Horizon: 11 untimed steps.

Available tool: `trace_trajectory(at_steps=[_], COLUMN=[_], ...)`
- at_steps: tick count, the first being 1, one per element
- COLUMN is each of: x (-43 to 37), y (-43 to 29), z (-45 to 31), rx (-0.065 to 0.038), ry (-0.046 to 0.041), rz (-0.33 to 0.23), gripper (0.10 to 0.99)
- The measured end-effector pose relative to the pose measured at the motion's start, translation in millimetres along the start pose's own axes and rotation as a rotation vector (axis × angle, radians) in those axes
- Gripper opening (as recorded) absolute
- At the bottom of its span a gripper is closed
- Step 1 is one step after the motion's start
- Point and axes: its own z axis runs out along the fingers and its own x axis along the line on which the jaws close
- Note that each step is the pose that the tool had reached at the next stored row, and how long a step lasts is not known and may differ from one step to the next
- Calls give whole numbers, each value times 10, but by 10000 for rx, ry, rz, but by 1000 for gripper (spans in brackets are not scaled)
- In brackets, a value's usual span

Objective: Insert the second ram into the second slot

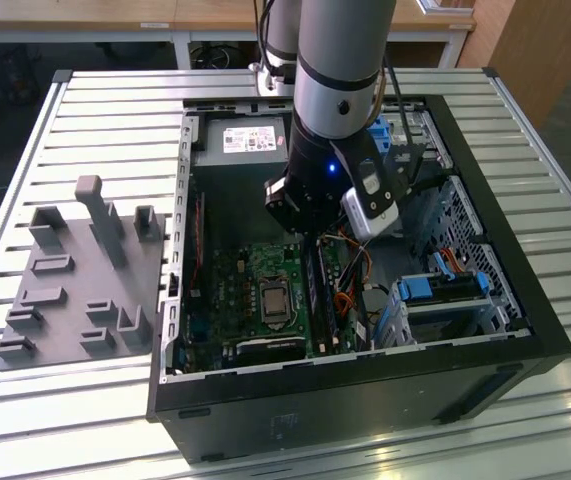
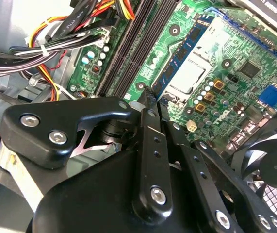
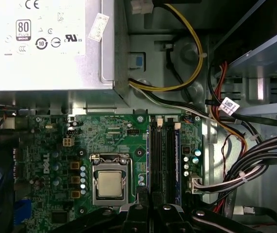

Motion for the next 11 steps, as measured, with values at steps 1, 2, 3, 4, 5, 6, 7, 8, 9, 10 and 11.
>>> trace_trajectory(at_steps=[1,2,3,4,5,6,7,8,9,10,11], x=[0,0,0,0,0,0,0,0,0,0,0], y=[0,0,-1,-1,-1,-1,-1,-1,-1,-1,-1], z=[5,10,15,20,25,25,26,27,28,28,30], rx=[1,0,0,1,0,3,4,3,1,0,-1], ry=[0,0,0,0,0,1,1,1,0,0,0], rz=[0,0,0,0,0,-1,-2,-2,-5,-6,-6], gripper=[137,137,137,137,137,137,137,137,137,137,137])
